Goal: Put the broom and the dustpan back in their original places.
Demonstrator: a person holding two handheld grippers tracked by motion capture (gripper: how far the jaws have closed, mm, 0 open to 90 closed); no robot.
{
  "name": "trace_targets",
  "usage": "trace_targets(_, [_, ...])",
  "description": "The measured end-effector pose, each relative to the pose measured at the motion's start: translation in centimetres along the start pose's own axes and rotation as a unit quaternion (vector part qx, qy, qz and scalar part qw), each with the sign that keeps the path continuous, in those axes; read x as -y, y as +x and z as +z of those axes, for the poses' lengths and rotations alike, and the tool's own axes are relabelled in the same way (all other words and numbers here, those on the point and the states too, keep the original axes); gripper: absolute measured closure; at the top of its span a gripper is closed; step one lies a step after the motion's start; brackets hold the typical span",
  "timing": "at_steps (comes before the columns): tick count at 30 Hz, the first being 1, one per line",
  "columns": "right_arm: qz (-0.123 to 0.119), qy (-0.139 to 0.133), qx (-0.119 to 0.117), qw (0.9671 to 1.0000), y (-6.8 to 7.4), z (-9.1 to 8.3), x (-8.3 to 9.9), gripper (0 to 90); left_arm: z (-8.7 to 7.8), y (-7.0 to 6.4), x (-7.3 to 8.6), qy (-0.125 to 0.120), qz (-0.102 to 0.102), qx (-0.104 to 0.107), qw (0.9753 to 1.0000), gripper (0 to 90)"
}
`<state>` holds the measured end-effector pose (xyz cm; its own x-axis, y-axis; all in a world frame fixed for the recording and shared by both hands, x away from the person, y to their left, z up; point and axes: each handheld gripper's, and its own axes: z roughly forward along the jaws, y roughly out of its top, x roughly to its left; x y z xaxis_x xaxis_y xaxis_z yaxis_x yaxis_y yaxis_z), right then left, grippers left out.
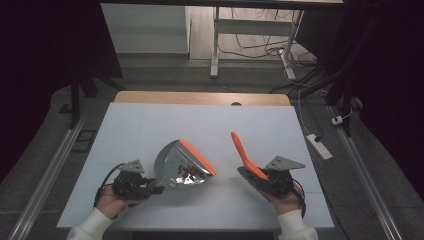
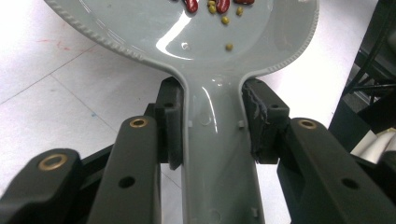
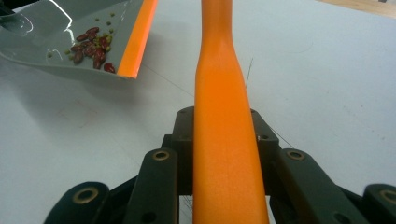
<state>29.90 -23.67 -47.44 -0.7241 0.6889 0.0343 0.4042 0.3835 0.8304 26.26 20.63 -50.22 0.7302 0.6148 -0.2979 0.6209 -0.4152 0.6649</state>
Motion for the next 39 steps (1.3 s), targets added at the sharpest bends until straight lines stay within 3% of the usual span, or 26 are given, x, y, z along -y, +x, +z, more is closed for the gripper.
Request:
trace_targets(9, [0.0, 0.01, -0.008, 0.9999, -1.0, -0.3, 0.1, 70.3, -0.3, -0.1, 0.6, -0.019, -0.028, -0.037, 0.9987, 61.6])
trace_targets(16, [0.011, 0.001, -0.012, 0.9999, -1.8, -0.7, 0.0, 70.4, -0.8, -0.2, 1.1, -0.037, -0.054, -0.061, 0.996, 61.6])
trace_targets(20, [0.01, 0.001, -0.011, 0.9999, -2.0, -0.8, 0.0, 70.3, -1.0, -0.1, 1.3, -0.038, -0.055, -0.079, 0.9946, 61.6])
trace_targets(29, [0.014, 0.009, -0.006, 0.9998, -2.2, -0.9, 0.1, 70.3, -1.7, 0.2, 1.9, -0.054, -0.074, -0.096, 0.9911, 61.6])
trace_targets(35, [0.028, 0.013, -0.01, 0.9995, -1.6, -1.0, 0.0, 70.3, -1.9, 0.2, 2.6, -0.065, -0.104, -0.108, 0.9866, 61.6])
trace_targets(39, [0.029, 0.022, -0.021, 0.9991, -1.5, -0.6, 0.0, 70.3, -2.0, 0.3, 3.0, -0.072, -0.127, -0.125, 0.9814, 61.6])
